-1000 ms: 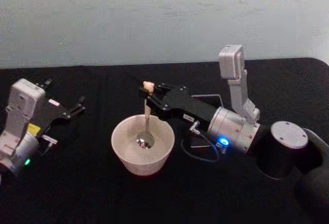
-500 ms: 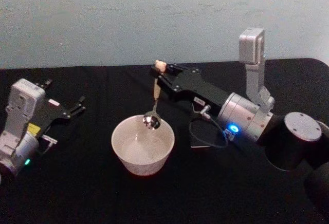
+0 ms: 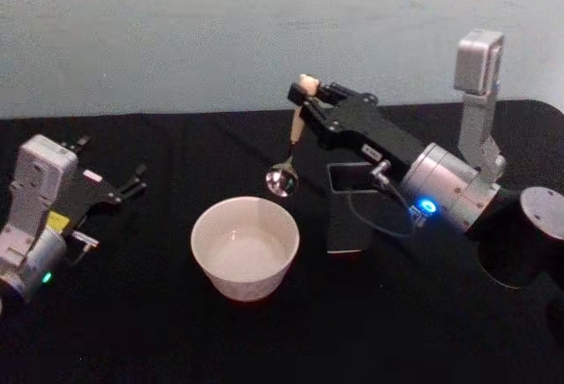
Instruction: Pick up the stirring spoon with one hand, stir inside the cup, then place it back in its original position.
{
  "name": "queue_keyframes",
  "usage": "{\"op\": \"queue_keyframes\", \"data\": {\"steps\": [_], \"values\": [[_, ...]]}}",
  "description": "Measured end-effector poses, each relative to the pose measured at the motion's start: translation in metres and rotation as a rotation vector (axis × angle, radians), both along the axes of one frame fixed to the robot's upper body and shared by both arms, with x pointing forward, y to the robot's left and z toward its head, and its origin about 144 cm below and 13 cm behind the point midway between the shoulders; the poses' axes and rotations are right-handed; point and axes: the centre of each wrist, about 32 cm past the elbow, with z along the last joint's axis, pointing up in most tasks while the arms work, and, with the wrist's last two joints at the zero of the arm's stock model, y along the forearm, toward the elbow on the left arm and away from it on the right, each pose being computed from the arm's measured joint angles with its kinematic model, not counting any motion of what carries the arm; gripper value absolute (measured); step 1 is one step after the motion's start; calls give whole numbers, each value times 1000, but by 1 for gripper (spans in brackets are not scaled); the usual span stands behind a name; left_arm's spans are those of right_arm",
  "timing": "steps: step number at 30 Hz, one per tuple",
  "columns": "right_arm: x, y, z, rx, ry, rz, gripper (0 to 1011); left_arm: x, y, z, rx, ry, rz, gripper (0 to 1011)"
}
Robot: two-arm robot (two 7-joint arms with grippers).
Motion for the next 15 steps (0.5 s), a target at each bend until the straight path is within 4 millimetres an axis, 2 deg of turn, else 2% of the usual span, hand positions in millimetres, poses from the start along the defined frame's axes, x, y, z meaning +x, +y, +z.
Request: {"op": "queue_keyframes", "data": {"steps": [15], "values": [[-4,-22,7,45,-38,-86,215,0,0,0,0,0,0,1001]]}}
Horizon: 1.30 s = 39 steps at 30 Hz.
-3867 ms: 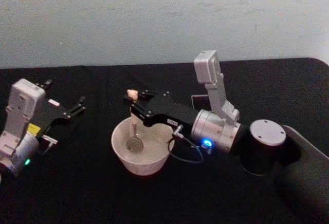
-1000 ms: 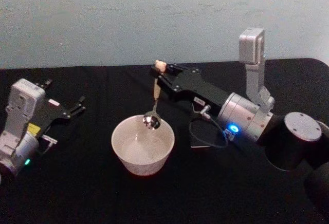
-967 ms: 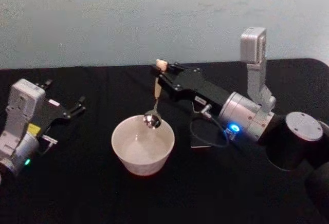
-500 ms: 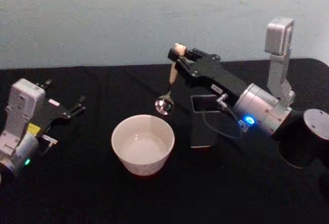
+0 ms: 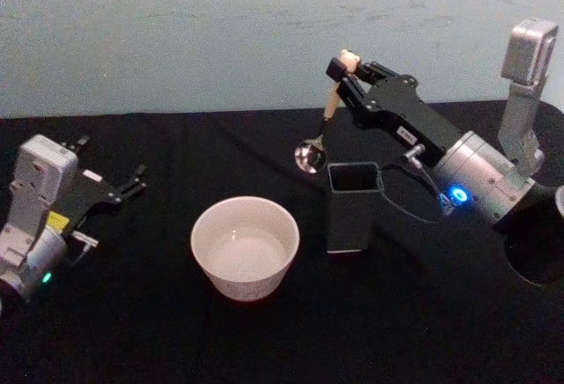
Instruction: Pick up the stirring spoon with one hand, stir inside the cup, then place it back in its original position.
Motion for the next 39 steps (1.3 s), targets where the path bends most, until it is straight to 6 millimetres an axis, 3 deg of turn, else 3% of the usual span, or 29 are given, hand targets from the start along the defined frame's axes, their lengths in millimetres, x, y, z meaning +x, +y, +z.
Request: {"op": "queue_keyframes", "data": {"steps": [21,39], "values": [[-14,-22,2,-7,-12,-71,215,0,0,0,0,0,0,1001],[-22,-27,-6,-24,25,-84,215,0,0,0,0,0,0,1001]]}}
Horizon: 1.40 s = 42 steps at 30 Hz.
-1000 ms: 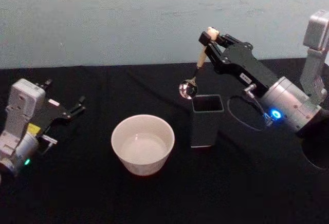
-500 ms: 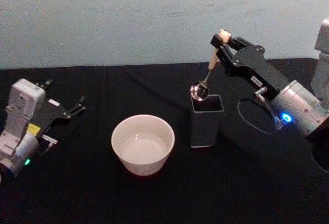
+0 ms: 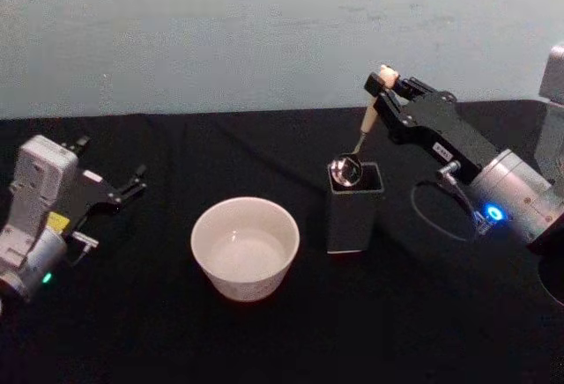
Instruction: Pick up the stirring spoon with one hand, stir inside the cup, then place it back in its original position.
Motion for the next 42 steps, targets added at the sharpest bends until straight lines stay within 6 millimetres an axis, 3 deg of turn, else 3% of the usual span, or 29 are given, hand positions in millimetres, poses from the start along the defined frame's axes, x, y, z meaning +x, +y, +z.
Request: {"op": "queue_keyframes", "data": {"steps": [42], "values": [[6,0,-42,-46,182,-22,215,0,0,0,0,0,0,1001]]}}
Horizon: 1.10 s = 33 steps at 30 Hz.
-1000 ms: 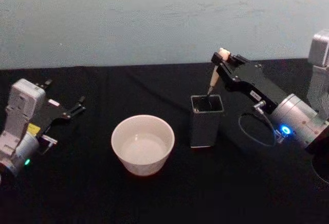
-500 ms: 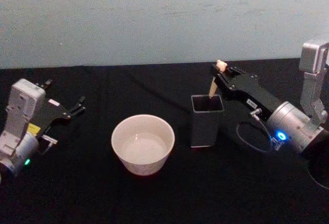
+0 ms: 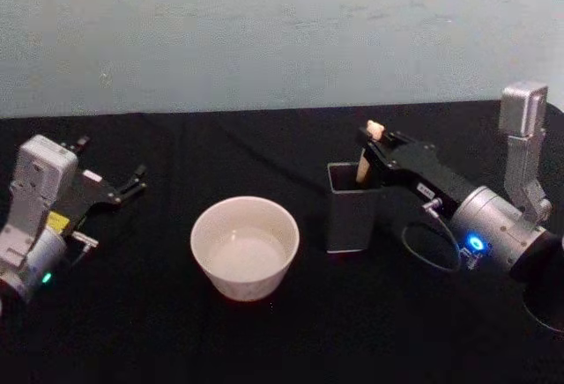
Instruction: Pick up the stirring spoon with one hand, stir inside the cup, then place it back in its original position.
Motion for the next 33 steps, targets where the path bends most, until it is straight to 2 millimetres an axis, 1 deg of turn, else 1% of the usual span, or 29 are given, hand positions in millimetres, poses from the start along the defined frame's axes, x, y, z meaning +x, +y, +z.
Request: {"op": "queue_keyframes", "data": {"steps": [33], "values": [[-4,-1,-5,-8,39,-12,214,0,0,0,0,0,0,1001]]}}
